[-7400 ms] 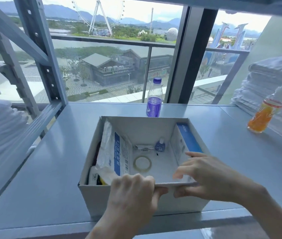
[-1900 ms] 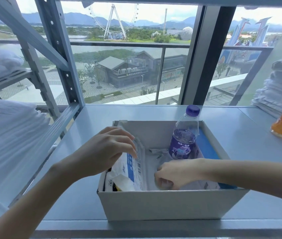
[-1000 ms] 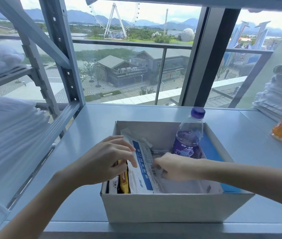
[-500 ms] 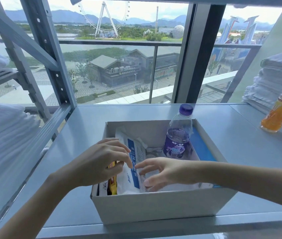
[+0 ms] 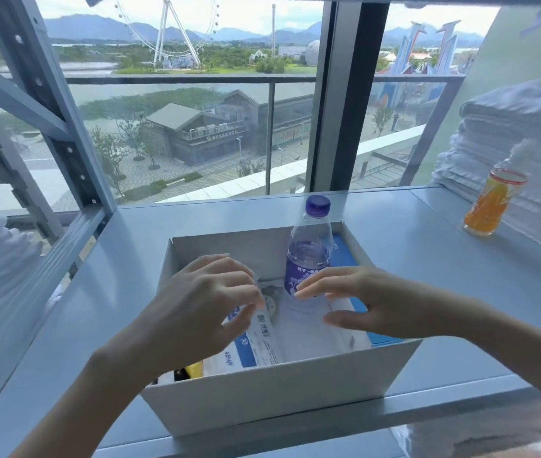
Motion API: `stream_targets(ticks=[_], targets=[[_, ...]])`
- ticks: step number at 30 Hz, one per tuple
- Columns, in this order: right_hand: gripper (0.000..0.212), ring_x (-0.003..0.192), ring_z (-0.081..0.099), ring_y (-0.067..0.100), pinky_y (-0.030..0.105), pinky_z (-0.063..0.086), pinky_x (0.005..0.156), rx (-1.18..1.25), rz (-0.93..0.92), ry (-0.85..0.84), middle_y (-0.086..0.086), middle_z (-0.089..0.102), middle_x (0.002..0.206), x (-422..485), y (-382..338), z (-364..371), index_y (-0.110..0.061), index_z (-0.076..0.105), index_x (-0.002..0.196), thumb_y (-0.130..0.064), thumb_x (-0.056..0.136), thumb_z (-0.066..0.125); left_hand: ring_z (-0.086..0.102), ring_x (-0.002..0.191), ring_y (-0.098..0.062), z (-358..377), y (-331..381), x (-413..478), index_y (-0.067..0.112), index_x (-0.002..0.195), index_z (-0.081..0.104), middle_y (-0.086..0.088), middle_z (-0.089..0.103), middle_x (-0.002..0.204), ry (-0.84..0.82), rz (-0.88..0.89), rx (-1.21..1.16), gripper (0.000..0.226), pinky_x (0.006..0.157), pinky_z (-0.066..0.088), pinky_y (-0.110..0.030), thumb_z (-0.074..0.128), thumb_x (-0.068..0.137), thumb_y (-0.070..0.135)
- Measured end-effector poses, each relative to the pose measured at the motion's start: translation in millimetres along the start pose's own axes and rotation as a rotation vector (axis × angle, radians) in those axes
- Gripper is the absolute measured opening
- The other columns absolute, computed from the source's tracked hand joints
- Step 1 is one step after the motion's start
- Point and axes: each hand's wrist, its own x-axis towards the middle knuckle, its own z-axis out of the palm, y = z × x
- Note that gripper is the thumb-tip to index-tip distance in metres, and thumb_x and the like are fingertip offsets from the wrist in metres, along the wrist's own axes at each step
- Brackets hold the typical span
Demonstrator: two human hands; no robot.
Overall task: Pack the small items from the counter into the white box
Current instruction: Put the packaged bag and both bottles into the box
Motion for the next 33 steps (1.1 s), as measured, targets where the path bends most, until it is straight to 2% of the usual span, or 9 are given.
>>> stream_targets(ticks=[4,7,11,14,16,19,21,27,33], targets=[[0.032,0.11,0.052,-0.004,0.007,0.041,0.091,0.063,0.067,0.187,-0.012,0.059,0.121,-37.1,10.2,-16.8,-0.024,0.061,0.119,-0.016,0.088,0.06,0.062,0.09,-0.006,4.8,31.6,23.8,0.028,0.081,0.07,0.016,0.068,0.087,0.053,0.01,0.0,0.028,0.081,0.052,-0.026,0.043,0.086,0.033],[0.033,0.108,0.051,-0.008,0.005,0.041,0.09,0.048,0.131,0.243,-0.015,0.058,0.12,-64.5,25.8,-25.0,-0.027,0.06,0.118,-0.016,0.087,0.06,0.063,0.089,-0.01,21.2,60.7,47.1,0.026,0.086,0.069,0.014,0.068,0.088,0.073,-0.01,-0.009,0.027,0.076,0.054,-0.029,0.043,0.086,0.032],[0.036,0.109,0.053,-0.003,0.015,0.044,0.094,0.01,0.2,0.318,-0.012,0.059,0.119,-101.7,58.7,-39.5,-0.023,0.06,0.121,-0.016,0.086,0.064,0.064,0.085,-0.015,52.0,102.5,88.7,0.023,0.089,0.071,0.011,0.069,0.085,0.101,-0.1,0.023,0.02,0.069,0.054,-0.031,0.057,0.077,0.027],[0.038,0.108,0.053,-0.002,0.016,0.045,0.093,-0.011,0.248,0.363,-0.013,0.058,0.116,-129.2,88.0,-53.1,-0.024,0.059,0.12,-0.016,0.084,0.067,0.065,0.084,-0.019,73.6,127.6,121.3,0.019,0.09,0.071,0.007,0.069,0.085,0.11,-0.155,0.024,0.018,0.066,0.052,-0.032,0.069,0.073,0.024],[0.04,0.107,0.053,-0.002,0.017,0.046,0.093,-0.024,0.286,0.391,-0.01,0.058,0.115,-146.9,109.0,-62.7,-0.023,0.059,0.12,-0.015,0.082,0.068,0.064,0.09,-0.021,84.6,144.4,144.1,0.018,0.095,0.07,0.004,0.069,0.089,0.086,-0.186,0.022,0.021,0.069,0.051,-0.033,0.071,0.075,0.025],[0.042,0.106,0.055,0.004,0.019,0.045,0.092,-0.052,0.358,0.44,-0.004,0.057,0.115,-168.1,142.3,-77.7,-0.019,0.058,0.122,-0.014,0.081,0.07,0.05,0.113,-0.02,103.7,167.1,180.3,0.019,0.119,0.058,0.003,0.061,0.114,0.016,-0.236,0.004,0.032,0.087,0.041,-0.033,0.049,0.091,0.032],[0.043,0.106,0.057,0.01,0.021,0.046,0.092,-0.062,0.403,0.47,0.0,0.058,0.117,-175.2,168.2,-89.1,-0.015,0.058,0.122,-0.015,0.081,0.07,0.043,0.118,-0.019,124.2,176.6,204.9,0.018,0.126,0.049,0.003,0.054,0.123,-0.004,-0.272,0.006,0.037,0.09,0.037,-0.031,0.04,0.095,0.035],[0.048,0.112,0.057,0.02,0.033,0.045,0.097,-0.093,0.549,0.567,0.009,0.059,0.123,-196.0,264.1,-124.2,-0.01,0.055,0.125,-0.017,0.08,0.071,0.04,0.121,-0.023,227.9,208.6,284.0,0.013,0.132,0.04,-0.004,0.042,0.133,-0.209,-0.386,-0.037,0.046,0.089,0.039,-0.034,0.041,0.094,0.038],[0.051,0.111,0.056,0.024,0.03,0.046,0.093,-0.109,0.576,0.567,0.014,0.055,0.126,-198.6,321.5,-132.4,-0.004,0.052,0.128,-0.018,0.082,0.069,0.029,0.132,-0.025,304.3,212.6,315.1,0.014,0.139,0.031,-0.007,0.031,0.145,-0.263,-0.484,-0.073,0.054,0.103,0.029,-0.034,0.04,0.094,0.042]])
